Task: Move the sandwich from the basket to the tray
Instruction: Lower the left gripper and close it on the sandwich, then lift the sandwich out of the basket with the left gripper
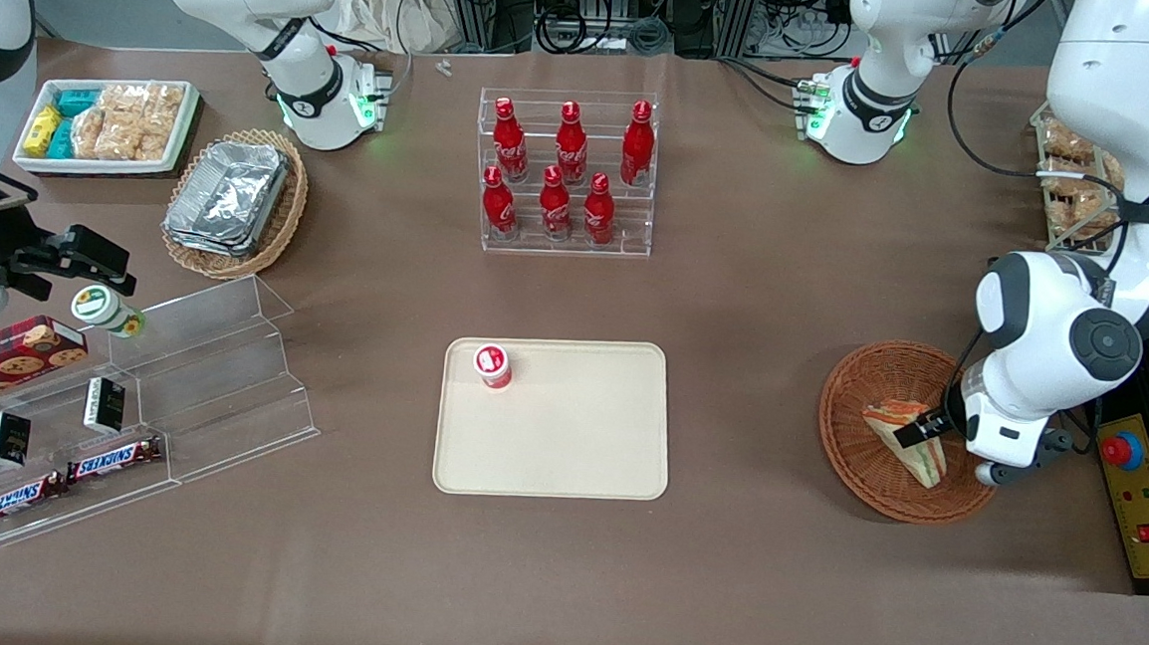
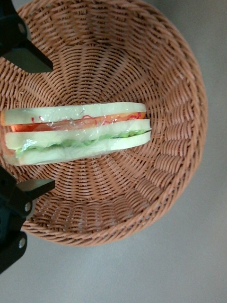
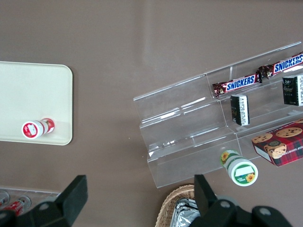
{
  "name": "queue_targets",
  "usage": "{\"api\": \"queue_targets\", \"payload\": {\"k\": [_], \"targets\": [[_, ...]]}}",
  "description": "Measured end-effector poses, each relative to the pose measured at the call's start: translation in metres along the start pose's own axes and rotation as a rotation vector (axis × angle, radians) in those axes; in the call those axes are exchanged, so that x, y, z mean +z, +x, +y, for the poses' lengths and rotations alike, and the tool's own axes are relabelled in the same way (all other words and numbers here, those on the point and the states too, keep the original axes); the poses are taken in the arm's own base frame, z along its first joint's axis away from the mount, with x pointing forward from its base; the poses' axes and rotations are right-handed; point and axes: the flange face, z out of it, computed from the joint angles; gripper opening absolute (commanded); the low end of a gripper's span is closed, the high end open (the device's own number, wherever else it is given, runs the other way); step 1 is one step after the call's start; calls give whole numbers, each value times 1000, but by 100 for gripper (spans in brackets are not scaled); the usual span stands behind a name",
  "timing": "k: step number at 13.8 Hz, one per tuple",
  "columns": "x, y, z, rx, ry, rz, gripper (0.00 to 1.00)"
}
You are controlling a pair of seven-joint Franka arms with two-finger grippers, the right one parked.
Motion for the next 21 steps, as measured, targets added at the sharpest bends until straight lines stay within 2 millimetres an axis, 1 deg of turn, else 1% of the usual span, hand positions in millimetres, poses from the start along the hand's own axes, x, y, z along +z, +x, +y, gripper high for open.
{"api": "queue_targets", "payload": {"k": [2, 3, 5, 8, 9, 11, 12, 13, 14, 15, 16, 17, 19, 21], "targets": [[14, 0, 0, -4, 3, -12, 93], [21, -1, -1, -6, 5, -20, 87], [29, -1, -1, -13, 9, -29, 71], [27, 2, 1, -15, 4, -22, 52], [26, 4, 1, -16, 2, -18, 44], [23, 6, 2, -19, -1, -13, 21], [21, 7, 3, -27, -3, -8, 13], [16, 9, 4, -39, -8, 0, 10], [6, 11, 6, -51, -10, 6, 10], [-8, 12, 9, -60, -4, 0, 9], [-29, 12, 13, -62, 14, -22, 9], [-56, 11, 19, -57, 36, -52, 9], [-124, 8, 37, -38, 74, -108, 9], [-194, 5, 46, -25, 98, -140, 9]]}}
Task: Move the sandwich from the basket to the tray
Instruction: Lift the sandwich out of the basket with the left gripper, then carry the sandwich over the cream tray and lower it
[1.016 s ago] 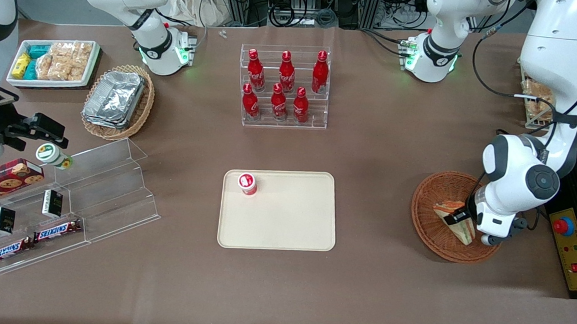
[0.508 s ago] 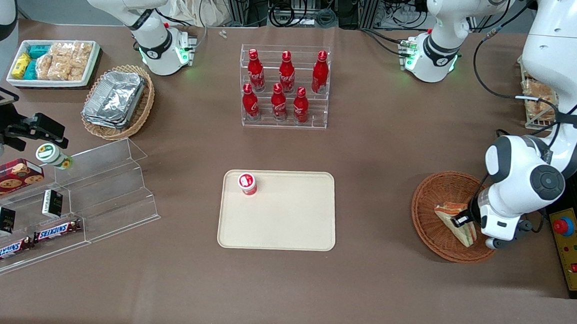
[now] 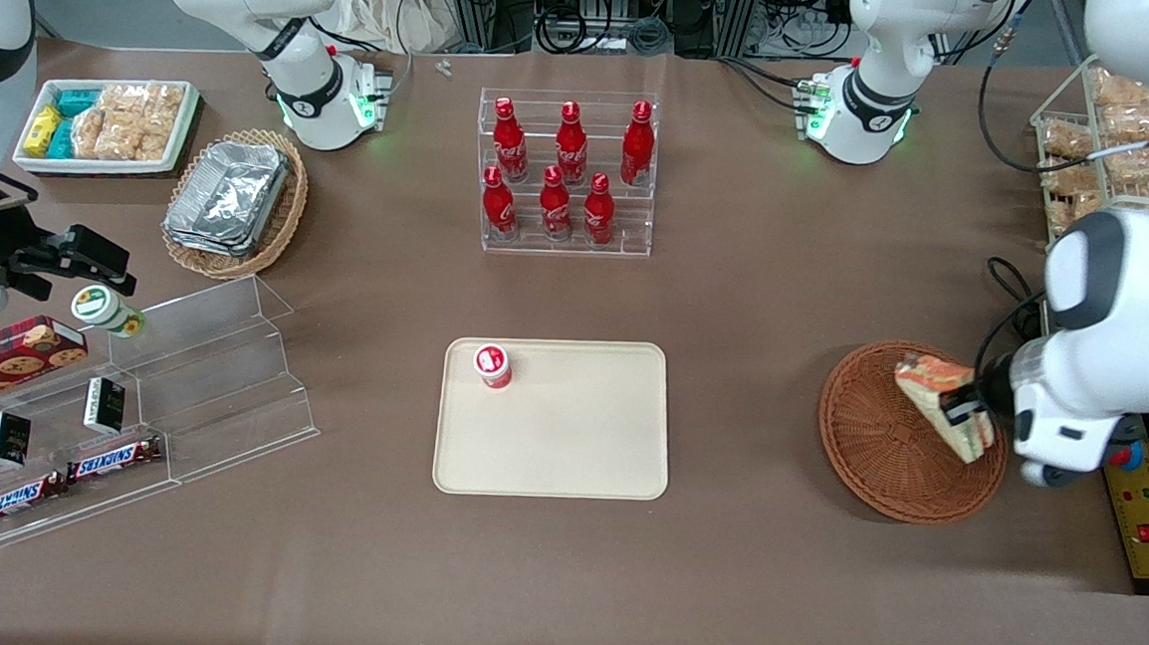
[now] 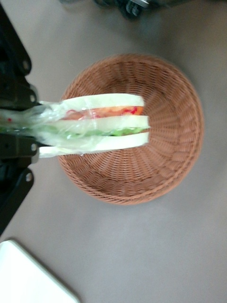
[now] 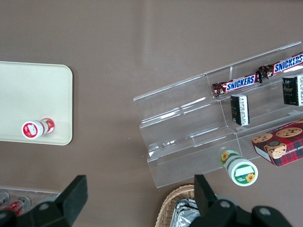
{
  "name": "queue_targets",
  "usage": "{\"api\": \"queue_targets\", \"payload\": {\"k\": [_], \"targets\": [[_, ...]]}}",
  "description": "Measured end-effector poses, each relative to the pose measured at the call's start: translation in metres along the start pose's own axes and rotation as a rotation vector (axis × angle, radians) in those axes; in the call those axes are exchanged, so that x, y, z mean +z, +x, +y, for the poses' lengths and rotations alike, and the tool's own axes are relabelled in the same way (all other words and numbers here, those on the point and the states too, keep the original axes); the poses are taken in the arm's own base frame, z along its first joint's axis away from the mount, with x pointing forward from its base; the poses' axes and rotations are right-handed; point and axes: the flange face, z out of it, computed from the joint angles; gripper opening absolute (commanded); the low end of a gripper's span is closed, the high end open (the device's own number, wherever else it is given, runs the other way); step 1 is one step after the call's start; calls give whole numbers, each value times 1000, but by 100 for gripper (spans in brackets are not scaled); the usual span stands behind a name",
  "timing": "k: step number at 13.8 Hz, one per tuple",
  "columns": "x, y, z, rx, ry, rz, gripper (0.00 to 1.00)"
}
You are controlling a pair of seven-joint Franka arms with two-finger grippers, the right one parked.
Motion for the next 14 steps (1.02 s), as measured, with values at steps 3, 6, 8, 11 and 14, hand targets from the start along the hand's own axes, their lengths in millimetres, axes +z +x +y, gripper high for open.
{"api": "queue_targets", "payload": {"k": [3, 6, 8, 11, 14], "targets": [[-63, -19, 3, 55, 1, -6, 9], [-75, -34, 18, 176, -7, -7, 9], [-75, -49, 36, 280, -12, -12, 9], [-73, -84, 77, 433, -5, -12, 10], [-69, -142, 131, 590, 46, 23, 15]]}}
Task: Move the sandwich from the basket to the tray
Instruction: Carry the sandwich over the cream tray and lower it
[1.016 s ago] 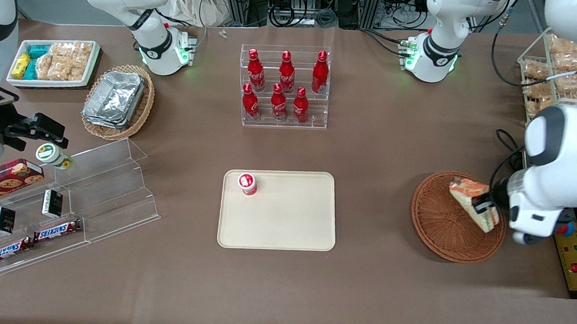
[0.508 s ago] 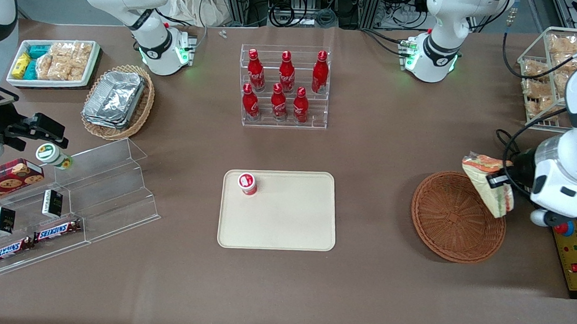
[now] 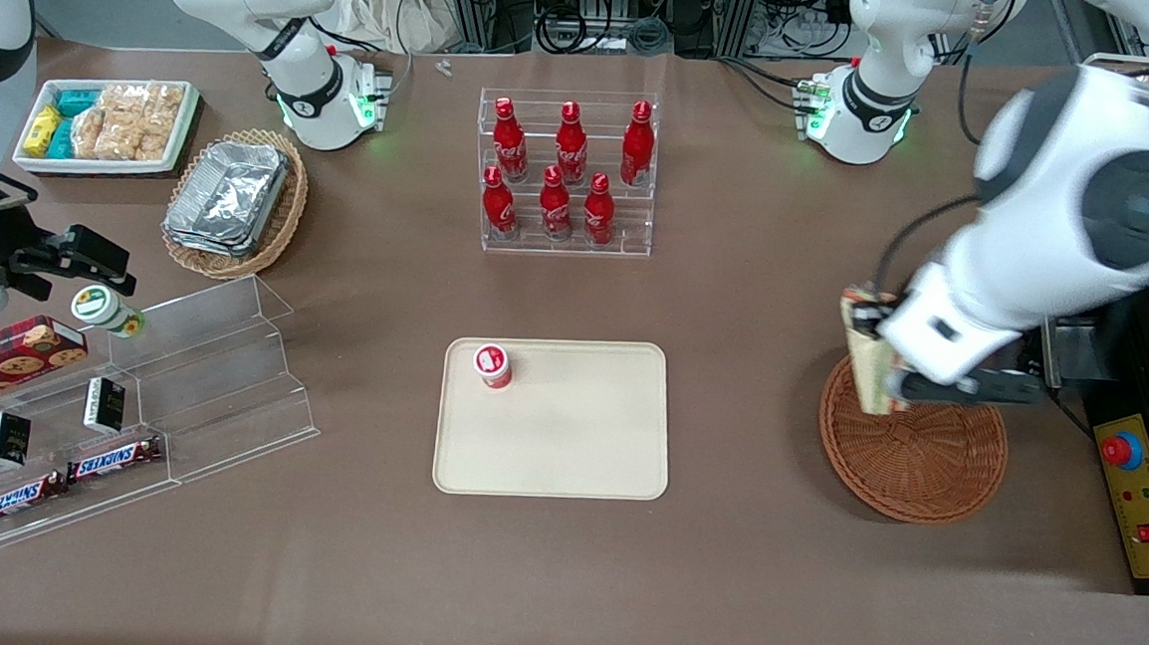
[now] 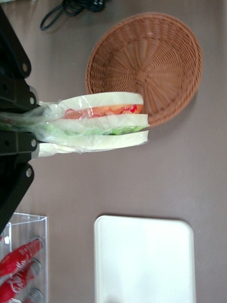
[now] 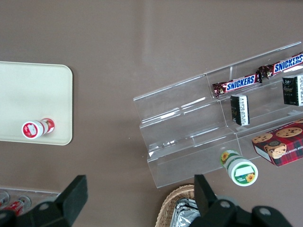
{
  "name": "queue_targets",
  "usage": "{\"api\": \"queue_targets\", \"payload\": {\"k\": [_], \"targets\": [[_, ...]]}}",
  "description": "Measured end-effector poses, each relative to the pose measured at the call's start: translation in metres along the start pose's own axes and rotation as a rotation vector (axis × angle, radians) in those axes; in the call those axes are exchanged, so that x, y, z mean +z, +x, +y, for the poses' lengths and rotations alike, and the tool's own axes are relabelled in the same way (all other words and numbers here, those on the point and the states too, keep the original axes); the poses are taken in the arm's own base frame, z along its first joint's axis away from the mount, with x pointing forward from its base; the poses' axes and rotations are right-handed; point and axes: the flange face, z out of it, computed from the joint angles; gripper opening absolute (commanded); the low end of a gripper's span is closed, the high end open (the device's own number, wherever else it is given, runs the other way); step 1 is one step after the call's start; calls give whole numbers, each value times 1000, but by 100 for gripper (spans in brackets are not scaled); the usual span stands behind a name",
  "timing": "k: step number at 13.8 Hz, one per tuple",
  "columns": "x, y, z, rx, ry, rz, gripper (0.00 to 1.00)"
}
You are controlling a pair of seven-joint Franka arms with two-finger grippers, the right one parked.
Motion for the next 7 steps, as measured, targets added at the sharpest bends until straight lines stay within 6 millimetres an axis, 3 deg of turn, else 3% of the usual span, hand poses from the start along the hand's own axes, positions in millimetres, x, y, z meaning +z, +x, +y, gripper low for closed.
{"api": "queue_targets", "payload": {"k": [3, 7], "targets": [[24, -1, 65, 47, -30, 24, 12], [115, 12, 158, -19, 25, 63, 8]]}}
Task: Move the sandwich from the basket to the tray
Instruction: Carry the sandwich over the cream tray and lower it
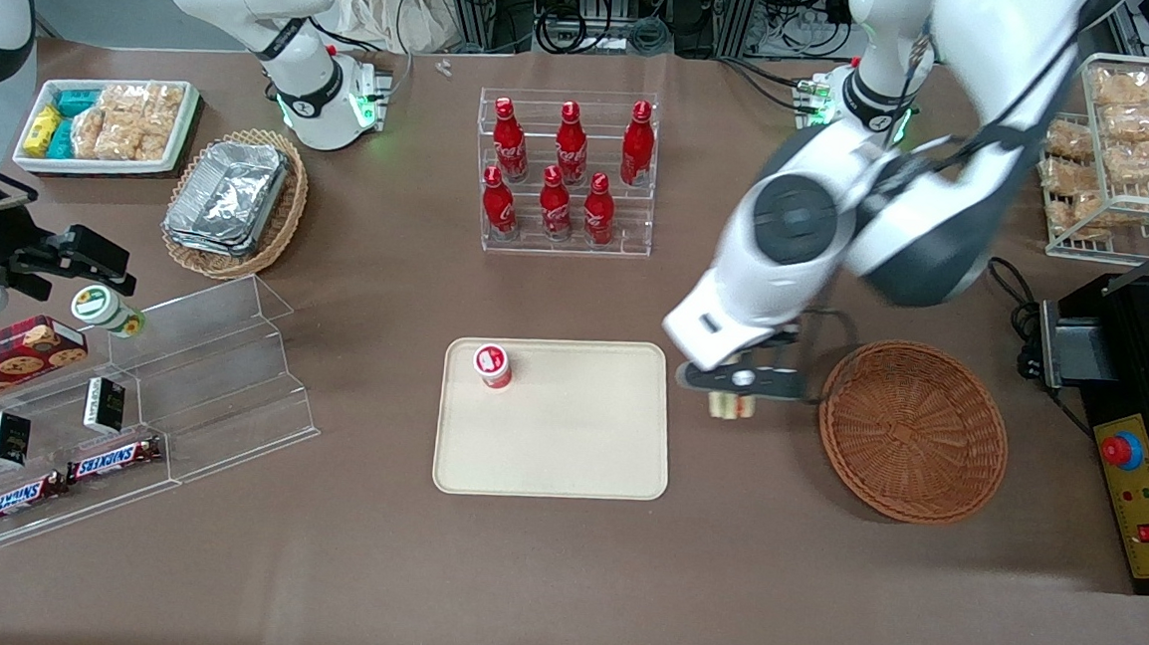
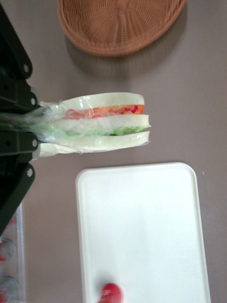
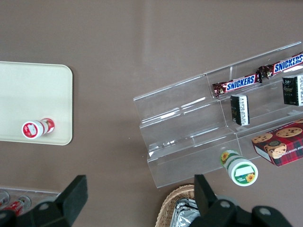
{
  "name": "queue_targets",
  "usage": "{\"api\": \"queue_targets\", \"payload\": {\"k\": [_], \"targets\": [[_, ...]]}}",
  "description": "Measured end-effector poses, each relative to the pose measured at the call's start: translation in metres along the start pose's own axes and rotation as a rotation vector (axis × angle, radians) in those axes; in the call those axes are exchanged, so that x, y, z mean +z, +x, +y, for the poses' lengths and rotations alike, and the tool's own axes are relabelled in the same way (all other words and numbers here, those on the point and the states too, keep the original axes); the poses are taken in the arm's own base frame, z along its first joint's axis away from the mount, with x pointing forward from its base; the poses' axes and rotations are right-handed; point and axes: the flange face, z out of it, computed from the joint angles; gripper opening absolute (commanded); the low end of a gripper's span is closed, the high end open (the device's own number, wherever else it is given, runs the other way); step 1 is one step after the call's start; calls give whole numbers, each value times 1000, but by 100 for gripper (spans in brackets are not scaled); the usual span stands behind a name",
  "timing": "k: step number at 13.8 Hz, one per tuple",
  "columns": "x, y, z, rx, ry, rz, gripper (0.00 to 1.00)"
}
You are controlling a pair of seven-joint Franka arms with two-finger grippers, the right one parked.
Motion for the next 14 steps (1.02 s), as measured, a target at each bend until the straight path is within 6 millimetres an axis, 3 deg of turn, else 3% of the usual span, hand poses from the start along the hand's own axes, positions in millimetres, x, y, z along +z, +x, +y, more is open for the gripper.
{"api": "queue_targets", "payload": {"k": [2, 6, 11, 12, 13, 14], "targets": [[39, 7, 27, -17, -43, 6, 8], [87, 16, 56, 14, -101, 46, 8], [155, 28, 67, 49, -124, 68, 11], [167, 28, 68, 51, -124, 56, 23], [177, 28, 69, 51, -123, 44, 50], [184, 29, 68, 49, -122, 37, 92]]}}
